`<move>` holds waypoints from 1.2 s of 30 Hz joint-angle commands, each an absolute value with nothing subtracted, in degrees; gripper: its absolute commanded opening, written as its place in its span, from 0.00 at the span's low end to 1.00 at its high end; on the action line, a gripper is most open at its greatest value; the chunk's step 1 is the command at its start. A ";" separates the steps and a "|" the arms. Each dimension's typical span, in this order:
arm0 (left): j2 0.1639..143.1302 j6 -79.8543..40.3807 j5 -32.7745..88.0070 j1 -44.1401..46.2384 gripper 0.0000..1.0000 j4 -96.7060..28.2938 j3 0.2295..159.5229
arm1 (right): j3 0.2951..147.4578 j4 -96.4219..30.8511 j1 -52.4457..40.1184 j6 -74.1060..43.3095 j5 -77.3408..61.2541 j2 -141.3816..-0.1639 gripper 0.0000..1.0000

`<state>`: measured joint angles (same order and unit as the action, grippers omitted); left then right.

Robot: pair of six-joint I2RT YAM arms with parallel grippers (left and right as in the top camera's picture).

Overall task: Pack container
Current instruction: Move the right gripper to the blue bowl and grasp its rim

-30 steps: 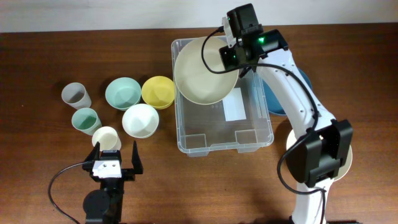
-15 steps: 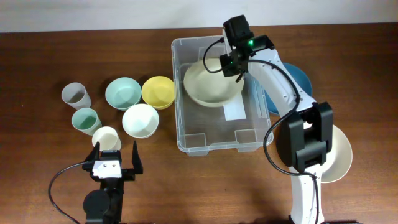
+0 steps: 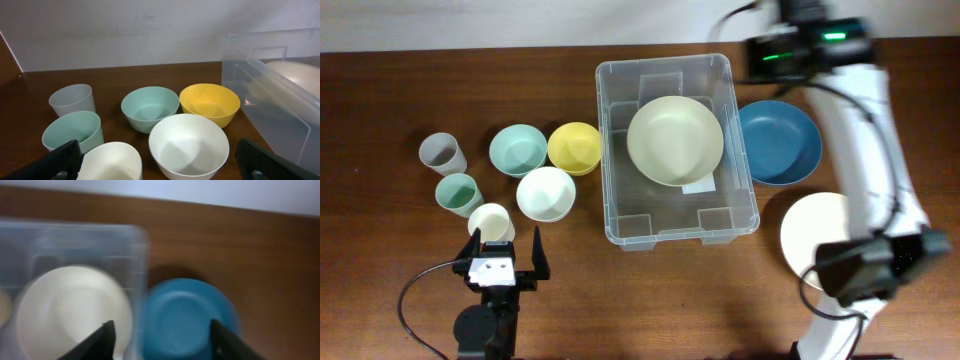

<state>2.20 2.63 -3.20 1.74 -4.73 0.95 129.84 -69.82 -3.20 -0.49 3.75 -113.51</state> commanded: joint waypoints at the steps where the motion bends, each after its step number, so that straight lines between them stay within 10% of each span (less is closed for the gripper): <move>1: 2.17 3.53 -2.76 1.69 0.99 -4.58 0.54 | 126.61 -71.59 5.96 -0.23 -2.04 -115.90 0.60; 17: 2.17 3.53 -2.76 1.69 0.99 -4.58 0.54 | 103.66 -54.94 16.51 4.47 -16.73 -130.26 0.79; 19: 2.17 3.53 -2.76 1.69 1.00 -4.58 0.54 | 103.63 -54.89 16.53 4.47 -16.58 -131.00 0.67; 22: 2.17 3.53 -2.76 1.69 0.99 -4.58 0.54 | 103.31 -54.98 16.67 4.47 -15.40 -131.24 0.08; 23: 2.17 3.53 -2.76 1.69 0.99 -4.58 0.54 | 103.09 -54.76 16.71 4.43 -14.76 -131.26 0.04; 36: 2.17 3.53 -2.76 1.69 1.00 -4.58 0.54 | 101.16 -52.07 22.94 4.27 -19.86 -130.72 0.04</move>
